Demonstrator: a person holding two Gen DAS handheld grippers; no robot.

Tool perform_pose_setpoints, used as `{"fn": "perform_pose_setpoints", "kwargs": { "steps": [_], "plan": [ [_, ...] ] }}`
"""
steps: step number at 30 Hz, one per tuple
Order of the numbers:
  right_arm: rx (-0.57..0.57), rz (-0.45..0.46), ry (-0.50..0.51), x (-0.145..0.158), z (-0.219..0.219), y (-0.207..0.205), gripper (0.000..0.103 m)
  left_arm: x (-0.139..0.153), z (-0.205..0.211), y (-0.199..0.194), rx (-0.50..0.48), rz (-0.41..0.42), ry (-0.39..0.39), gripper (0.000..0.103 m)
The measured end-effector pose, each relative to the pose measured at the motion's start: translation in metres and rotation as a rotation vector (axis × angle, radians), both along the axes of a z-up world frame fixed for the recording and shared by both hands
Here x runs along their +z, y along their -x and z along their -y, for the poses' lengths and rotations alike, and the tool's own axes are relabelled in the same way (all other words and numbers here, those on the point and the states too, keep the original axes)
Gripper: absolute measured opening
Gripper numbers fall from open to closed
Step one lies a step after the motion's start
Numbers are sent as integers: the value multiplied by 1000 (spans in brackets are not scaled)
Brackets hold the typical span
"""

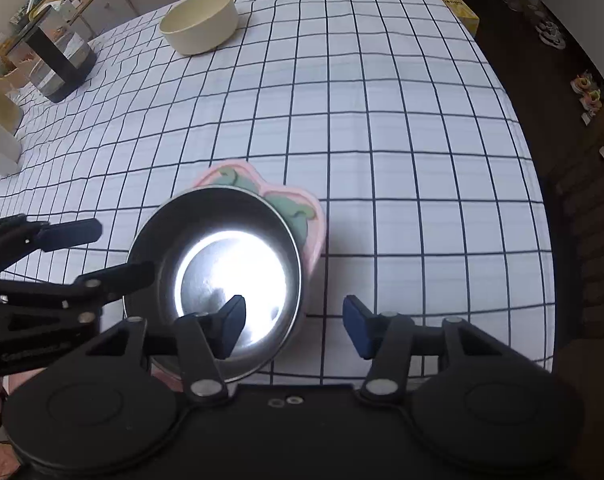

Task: Organize plates and bowls

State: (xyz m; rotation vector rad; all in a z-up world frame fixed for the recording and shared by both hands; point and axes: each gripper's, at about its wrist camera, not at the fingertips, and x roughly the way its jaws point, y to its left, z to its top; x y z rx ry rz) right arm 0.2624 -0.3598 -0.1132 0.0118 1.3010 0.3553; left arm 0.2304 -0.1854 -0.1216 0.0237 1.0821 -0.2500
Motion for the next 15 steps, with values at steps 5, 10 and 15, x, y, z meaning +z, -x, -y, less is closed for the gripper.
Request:
{"fn": "perform_pose_setpoints", "kwargs": {
  "steps": [5,10,15],
  "plan": [
    [-21,-7,-6,-2,1,3,42,-8,8,-2,-12,-28,-1,44],
    [-21,-13,-7,-3,-1,5,26,-11,12,-2,-6,-45,-10,22],
    [-30,-4,7,-2,-3,6,14,-10,14,0,0,-46,-53,10]
  ]
}}
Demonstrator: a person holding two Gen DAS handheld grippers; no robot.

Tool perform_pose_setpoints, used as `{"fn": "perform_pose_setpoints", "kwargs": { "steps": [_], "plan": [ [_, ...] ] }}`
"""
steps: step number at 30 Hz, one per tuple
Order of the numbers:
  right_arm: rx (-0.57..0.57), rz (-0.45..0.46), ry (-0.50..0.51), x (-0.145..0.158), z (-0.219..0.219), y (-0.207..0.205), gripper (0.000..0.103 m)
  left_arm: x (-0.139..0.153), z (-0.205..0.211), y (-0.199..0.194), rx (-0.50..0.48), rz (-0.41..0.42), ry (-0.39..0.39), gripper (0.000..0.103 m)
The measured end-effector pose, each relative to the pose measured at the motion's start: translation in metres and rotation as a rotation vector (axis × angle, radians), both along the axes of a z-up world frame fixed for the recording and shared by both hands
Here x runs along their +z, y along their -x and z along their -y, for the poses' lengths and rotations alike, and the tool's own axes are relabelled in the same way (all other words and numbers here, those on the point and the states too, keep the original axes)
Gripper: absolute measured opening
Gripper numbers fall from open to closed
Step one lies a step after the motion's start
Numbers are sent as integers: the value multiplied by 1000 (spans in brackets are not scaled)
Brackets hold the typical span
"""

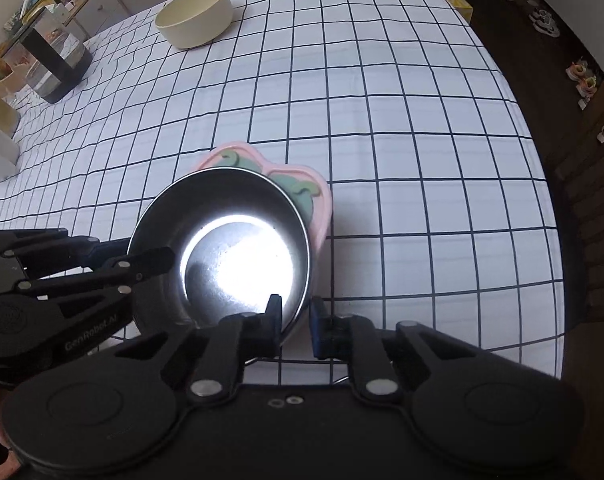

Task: Organize plates and bowls

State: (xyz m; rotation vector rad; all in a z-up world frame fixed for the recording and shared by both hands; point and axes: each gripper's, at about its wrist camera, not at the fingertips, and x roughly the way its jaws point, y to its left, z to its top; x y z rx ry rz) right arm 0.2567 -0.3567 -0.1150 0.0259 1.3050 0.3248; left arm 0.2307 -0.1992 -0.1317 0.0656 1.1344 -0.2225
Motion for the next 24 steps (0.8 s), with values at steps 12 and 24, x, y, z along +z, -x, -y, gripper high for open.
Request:
{"fn": "perform_pose_setpoints", "kwargs": {
  "steps": [12,24],
  "plan": [
    [-34,65,-11,30,0,8,11,43,3,12,1,65,-32,8],
    [-134,122,6,88,57,64,12,83,69,54,-167,89,16,9]
  ]
}}
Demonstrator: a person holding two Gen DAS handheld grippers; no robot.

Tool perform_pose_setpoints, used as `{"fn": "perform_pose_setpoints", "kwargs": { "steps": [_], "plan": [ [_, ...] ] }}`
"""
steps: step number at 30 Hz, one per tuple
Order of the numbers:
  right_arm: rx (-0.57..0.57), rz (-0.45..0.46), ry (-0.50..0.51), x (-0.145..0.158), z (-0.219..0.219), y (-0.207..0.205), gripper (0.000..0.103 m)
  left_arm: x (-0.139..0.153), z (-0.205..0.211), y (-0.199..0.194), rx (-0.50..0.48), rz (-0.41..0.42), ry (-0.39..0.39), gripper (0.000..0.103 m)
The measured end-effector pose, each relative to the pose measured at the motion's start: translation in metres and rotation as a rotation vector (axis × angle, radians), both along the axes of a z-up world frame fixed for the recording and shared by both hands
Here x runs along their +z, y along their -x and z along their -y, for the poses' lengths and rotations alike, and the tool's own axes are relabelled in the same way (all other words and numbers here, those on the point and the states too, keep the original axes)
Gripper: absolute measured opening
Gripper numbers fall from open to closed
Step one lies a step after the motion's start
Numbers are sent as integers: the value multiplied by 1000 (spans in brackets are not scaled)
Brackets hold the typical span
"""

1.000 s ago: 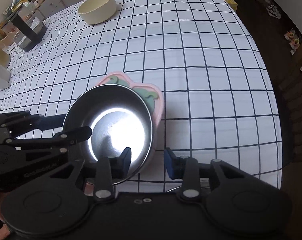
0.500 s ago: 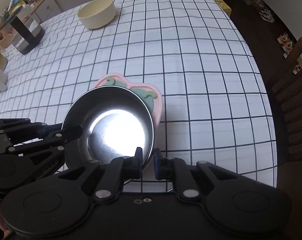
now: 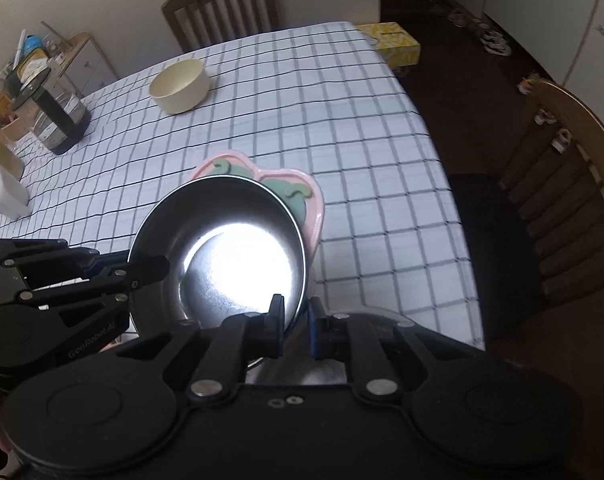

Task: Organize plates and bowls
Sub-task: 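Lower the pink pot with both grippers into the large steel bowl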

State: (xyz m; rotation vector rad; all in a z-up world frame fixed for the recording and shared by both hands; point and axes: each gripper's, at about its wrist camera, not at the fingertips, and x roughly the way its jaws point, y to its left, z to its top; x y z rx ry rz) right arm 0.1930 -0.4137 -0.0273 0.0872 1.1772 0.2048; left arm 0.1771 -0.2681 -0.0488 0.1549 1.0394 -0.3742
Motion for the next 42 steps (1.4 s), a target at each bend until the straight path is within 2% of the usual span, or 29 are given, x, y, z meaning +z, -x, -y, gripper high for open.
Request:
{"fn": "perform_pose_setpoints", "kwargs": {
  "steps": [5,12,17,24,37,42],
  "plan": [
    [-87,-28,7,-7,36,34,12,-13,38,21,-105,-28,-12,9],
    [-203,-109,-11,-43,70,75,12,-47,75,44,-210,-78,-46,9],
    [-227,-141,-23,-65,72,87,12,-62,78,44,-217,-99,-72,9],
    [-207,-143,-21,-75,65,80,12,-72,71,35,-203,-102,-88,9],
    [-135,-140,-27,-79,39,58,13,-69,50,12,-140,-94,-107,8],
    [-119,-141,-26,-75,37,60,13,-59,52,21,-166,-72,-90,8]
  ]
}}
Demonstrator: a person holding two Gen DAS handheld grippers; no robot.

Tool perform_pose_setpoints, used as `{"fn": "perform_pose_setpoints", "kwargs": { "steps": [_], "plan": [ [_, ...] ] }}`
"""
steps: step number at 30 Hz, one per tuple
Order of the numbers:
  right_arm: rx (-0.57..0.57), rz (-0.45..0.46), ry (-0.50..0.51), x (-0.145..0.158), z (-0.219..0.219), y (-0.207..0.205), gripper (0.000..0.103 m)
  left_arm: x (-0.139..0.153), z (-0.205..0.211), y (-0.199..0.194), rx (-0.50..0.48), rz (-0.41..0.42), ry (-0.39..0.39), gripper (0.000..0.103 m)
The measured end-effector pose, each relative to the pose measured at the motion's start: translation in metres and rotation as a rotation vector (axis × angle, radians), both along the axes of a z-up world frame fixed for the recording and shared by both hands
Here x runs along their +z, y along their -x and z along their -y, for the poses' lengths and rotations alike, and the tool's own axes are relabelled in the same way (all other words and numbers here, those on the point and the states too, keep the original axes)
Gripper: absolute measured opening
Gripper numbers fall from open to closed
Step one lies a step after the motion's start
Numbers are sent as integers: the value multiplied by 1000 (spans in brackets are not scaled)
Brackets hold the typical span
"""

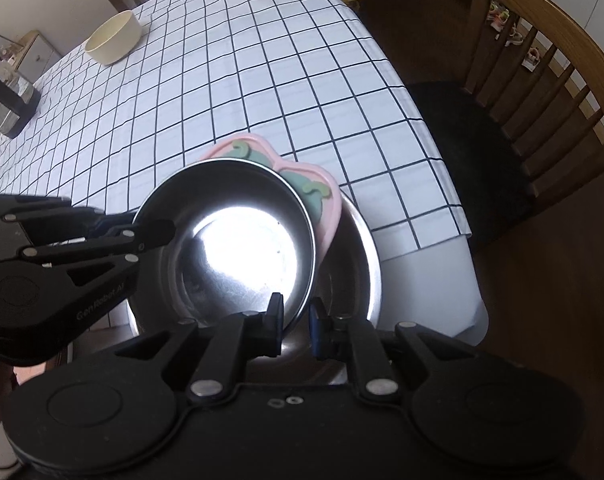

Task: Organize plates and bowls
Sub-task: 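Lower the pink pot with both grippers into the large steel bowl, then open both grippers and move them to the cream bowl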

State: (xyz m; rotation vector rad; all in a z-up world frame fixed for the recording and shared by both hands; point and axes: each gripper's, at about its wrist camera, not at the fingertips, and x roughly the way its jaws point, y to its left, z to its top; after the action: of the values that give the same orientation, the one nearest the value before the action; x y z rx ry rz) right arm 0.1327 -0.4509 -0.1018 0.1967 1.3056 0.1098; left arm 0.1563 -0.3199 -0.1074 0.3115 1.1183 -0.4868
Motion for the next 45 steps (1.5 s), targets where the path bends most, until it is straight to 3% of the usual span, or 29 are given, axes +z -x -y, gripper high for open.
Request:
{"fn": "perform_pose_setpoints", "kwargs": {
  "steps": [10,15,30,36,40,45],
  "plan": [
    [-42,-23,-27,-3,15,8,14,-14,7,3,-11,-31,-17,8],
    [-39,-14,-58,0,15,7,21,-15,4,0,-6,-31,-22,8],
    [39,98,-27,50,1,-13,44,37,-21,-12,44,62,117,11],
    [88,170,-12,76,-9,-40,50,65,-43,-32,116,125,169,27],
    [125,215,-15,89,-19,-63,57,80,-63,-48,186,180,191,52],
    [183,260,-23,102,-37,-97,64,95,-90,-71,265,239,185,57]
  ]
}}
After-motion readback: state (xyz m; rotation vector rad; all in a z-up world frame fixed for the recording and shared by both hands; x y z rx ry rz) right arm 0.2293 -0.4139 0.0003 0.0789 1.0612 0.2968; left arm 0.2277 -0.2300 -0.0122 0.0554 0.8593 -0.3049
